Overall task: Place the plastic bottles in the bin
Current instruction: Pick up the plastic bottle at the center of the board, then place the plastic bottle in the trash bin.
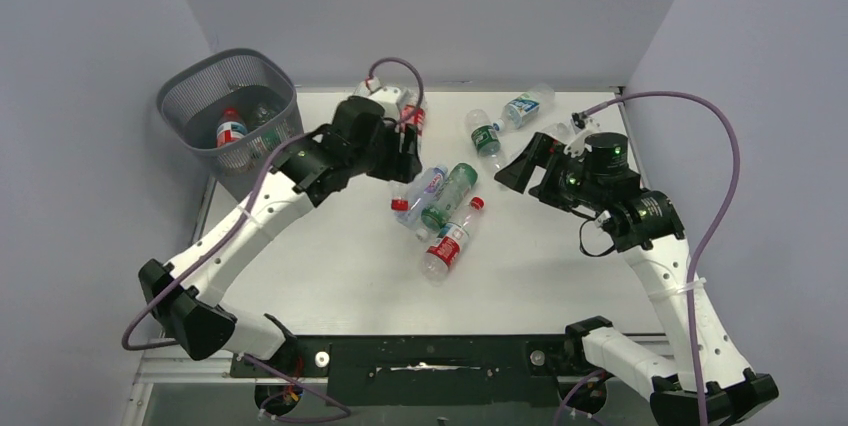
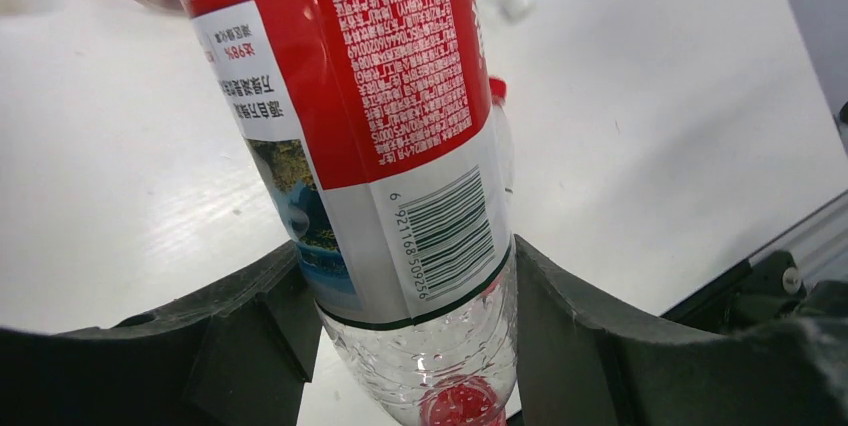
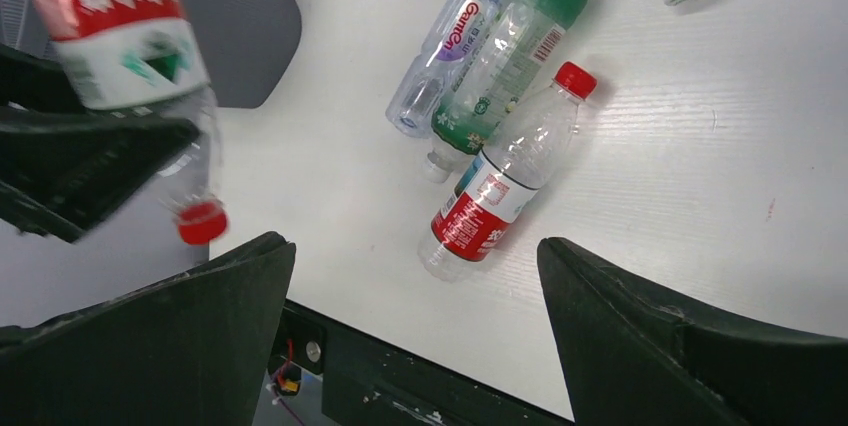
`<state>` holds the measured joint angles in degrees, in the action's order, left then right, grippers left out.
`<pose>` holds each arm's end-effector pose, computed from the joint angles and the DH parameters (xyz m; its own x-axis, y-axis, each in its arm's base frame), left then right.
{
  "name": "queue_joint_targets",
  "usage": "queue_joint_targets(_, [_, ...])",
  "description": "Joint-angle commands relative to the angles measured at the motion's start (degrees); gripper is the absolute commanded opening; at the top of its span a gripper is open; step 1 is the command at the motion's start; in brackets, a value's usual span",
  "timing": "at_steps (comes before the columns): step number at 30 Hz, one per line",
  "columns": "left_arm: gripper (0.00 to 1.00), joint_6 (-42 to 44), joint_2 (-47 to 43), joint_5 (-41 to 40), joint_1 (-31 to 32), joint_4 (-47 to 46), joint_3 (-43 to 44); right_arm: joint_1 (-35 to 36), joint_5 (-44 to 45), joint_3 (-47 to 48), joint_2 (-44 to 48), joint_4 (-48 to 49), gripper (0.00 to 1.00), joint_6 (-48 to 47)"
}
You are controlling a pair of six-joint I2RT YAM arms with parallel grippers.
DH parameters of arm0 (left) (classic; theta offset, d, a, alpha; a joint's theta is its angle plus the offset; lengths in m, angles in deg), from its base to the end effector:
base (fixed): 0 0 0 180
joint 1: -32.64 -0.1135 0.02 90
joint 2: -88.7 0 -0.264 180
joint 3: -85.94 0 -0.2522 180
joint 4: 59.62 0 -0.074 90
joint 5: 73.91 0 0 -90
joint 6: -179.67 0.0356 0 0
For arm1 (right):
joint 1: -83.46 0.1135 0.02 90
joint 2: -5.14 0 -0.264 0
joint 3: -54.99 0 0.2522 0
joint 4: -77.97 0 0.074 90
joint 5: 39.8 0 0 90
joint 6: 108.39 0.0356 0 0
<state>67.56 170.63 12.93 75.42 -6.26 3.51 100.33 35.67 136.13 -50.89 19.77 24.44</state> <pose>0.2307 -0.2108 0.3759 -0.6592 0.0980 -0.7455 0.4296 0.8628 -0.2665 0.1809 0.0642 0.3803 -0.7109 0.4721 -0.5213 0.0016 0.7423 0.6700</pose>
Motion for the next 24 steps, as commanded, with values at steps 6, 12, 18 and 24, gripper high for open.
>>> queue_joint_targets(6, [0.5, 8.37, -4.27, 3.44, -16.67, 5.99, 15.9, -0.24, -1.25, -2.41, 0.13, 1.09, 0.98, 0.05])
queue_joint_targets(12, [0.51, 9.88, -2.0, 9.73, -31.84, 7.17, 24.86, 0.0, -1.88, -3.74, 0.5, 1.63, 0.98, 1.31])
queue_joint_targets(18, [0.51, 9.02, 0.46, 11.13, -44.62, 6.13, 30.2, 0.26, -2.1, -5.71, 1.36, 2.27, 0.98, 2.2])
queue_joint_targets(24, [0.51, 7.5, 3.4, 12.59, -54.15, 3.03, 30.92, 0.52, -2.96, -6.38, 0.69, 2.71, 0.98, 2.09])
